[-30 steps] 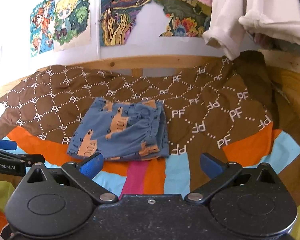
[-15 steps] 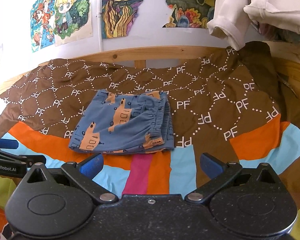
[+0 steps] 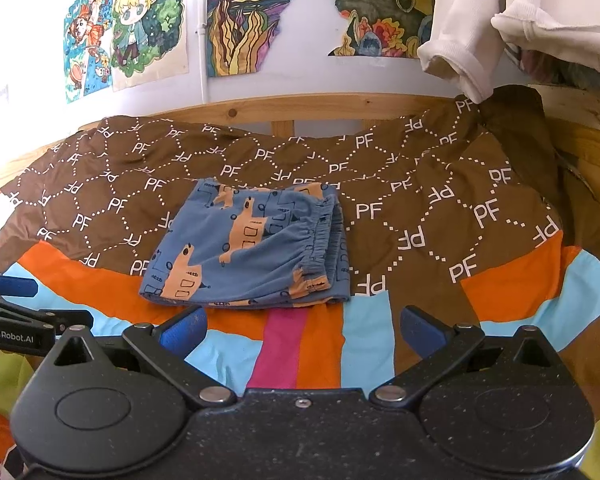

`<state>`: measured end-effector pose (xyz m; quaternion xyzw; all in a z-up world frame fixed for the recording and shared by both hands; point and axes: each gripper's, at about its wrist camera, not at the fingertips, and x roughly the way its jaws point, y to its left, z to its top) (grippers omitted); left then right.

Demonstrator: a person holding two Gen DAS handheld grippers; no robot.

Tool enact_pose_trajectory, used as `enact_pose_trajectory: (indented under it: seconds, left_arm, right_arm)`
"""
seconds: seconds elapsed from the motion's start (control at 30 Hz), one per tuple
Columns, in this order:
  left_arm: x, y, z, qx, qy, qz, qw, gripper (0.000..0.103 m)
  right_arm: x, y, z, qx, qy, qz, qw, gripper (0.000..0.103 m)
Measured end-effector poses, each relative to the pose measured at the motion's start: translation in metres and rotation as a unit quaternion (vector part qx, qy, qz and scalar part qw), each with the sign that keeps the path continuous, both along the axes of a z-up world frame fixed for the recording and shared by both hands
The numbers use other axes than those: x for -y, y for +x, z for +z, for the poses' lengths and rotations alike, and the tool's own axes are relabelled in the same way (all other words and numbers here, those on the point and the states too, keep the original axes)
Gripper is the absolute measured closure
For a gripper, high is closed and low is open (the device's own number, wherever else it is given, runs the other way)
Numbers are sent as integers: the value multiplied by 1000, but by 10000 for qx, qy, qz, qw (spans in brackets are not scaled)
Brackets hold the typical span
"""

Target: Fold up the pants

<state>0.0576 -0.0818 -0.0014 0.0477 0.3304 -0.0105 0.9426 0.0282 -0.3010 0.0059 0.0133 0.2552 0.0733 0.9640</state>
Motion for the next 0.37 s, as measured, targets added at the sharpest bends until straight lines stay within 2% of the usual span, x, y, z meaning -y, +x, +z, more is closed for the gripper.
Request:
enact_pose_trajectory:
  seconds: [0.1,0.37]
  left_arm:
    - [2,-1,2,21,153,36,9999,0]
    - [-2,0,1,-69,35,59,10000,0]
  right_arm:
    - [0,0,0,-3,-3,-1,10000,1]
    - [-1,1,-2,-17,-15,16,10000,1]
